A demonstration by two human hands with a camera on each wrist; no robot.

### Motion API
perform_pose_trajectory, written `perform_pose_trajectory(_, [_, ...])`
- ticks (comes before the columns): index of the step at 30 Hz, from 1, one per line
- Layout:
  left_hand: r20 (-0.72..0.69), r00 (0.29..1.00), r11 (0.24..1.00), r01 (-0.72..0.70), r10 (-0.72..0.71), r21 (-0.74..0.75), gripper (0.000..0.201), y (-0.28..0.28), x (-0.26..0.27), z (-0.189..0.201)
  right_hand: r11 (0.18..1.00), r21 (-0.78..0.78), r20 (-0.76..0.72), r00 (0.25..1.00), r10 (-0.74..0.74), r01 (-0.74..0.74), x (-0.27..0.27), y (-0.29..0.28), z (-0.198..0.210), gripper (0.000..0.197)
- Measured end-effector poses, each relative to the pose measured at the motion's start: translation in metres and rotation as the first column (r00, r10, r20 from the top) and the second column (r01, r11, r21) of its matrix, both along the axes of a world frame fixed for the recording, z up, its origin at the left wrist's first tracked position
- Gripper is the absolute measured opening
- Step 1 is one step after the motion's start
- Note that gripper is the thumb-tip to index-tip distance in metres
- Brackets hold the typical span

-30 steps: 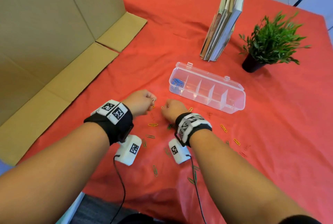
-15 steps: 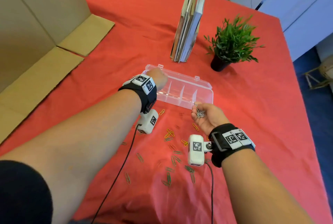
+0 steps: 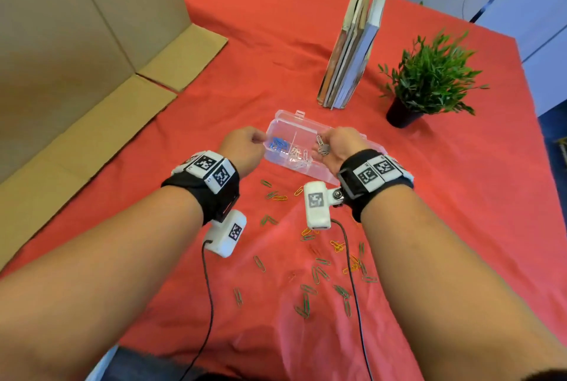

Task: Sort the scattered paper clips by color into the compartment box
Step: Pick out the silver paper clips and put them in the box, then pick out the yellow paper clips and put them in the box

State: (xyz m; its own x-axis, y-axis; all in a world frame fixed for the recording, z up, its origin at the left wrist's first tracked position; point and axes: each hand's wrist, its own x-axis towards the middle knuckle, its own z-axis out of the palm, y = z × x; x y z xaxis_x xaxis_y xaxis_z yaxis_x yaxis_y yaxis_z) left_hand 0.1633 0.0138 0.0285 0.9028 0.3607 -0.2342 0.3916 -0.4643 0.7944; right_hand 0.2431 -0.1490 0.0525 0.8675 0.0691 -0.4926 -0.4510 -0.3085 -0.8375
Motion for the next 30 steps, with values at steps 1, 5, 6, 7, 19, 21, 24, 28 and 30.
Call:
perform_pose_trajectory(1, [-0.007, 1.000, 1.000, 0.001, -0.001, 0.011, 0.026, 0.009, -0.011, -0.005, 0.985, -0.163, 0.029, 0.998, 0.055, -0.050, 0.008, 0.008, 0.005, 0.024])
perform_pose_trajectory(5, [-0.057, 0.998, 0.999, -0.017, 0.020, 0.047, 0.022, 0.041, -0.048, -0.027, 0.644, -0.717, 0.087, 0.883, 0.461, -0.266, 0.004, 0.024, 0.019, 0.050])
perform_pose_trajectory(6, [-0.067, 0.998, 0.998, -0.008, 0.012, 0.064, 0.021, 0.045, -0.055, -0.031, 0.687, -0.690, 0.104, 0.908, 0.405, -0.227, 0.006, 0.025, 0.017, 0.044])
perform_pose_trajectory(7, [-0.071, 0.997, 0.996, 0.010, -0.004, 0.083, 0.020, 0.049, -0.061, -0.035, 0.791, -0.578, 0.101, 0.945, 0.312, -0.199, 0.006, 0.024, 0.013, 0.035])
perform_pose_trajectory(19, [-0.120, 0.981, 0.921, 0.185, -0.153, 0.343, 0.027, 0.039, -0.052, -0.071, 0.596, -0.735, 0.104, 0.815, 0.570, -0.323, -0.062, -0.009, -0.082, 0.030])
perform_pose_trajectory(21, [-0.138, 0.968, 0.886, 0.249, -0.210, 0.392, 0.027, 0.038, -0.045, -0.073, 0.538, -0.781, 0.124, 0.765, 0.632, -0.318, -0.068, -0.004, -0.093, 0.033])
perform_pose_trajectory(24, [-0.205, 0.937, 0.833, 0.346, -0.282, 0.432, 0.025, 0.036, -0.039, -0.073, 0.450, -0.844, 0.100, 0.738, 0.667, -0.292, -0.073, 0.000, -0.101, 0.035])
perform_pose_trajectory(28, [-0.210, 0.938, 0.845, 0.341, -0.276, 0.412, 0.025, 0.036, -0.040, -0.076, 0.408, -0.849, 0.030, 0.741, 0.671, -0.335, -0.072, 0.001, -0.101, 0.032])
perform_pose_trajectory(30, [-0.180, 0.953, 0.872, 0.296, -0.243, 0.389, 0.024, 0.036, -0.042, -0.077, 0.468, -0.806, 0.030, 0.764, 0.645, -0.363, -0.070, 0.006, -0.101, 0.027])
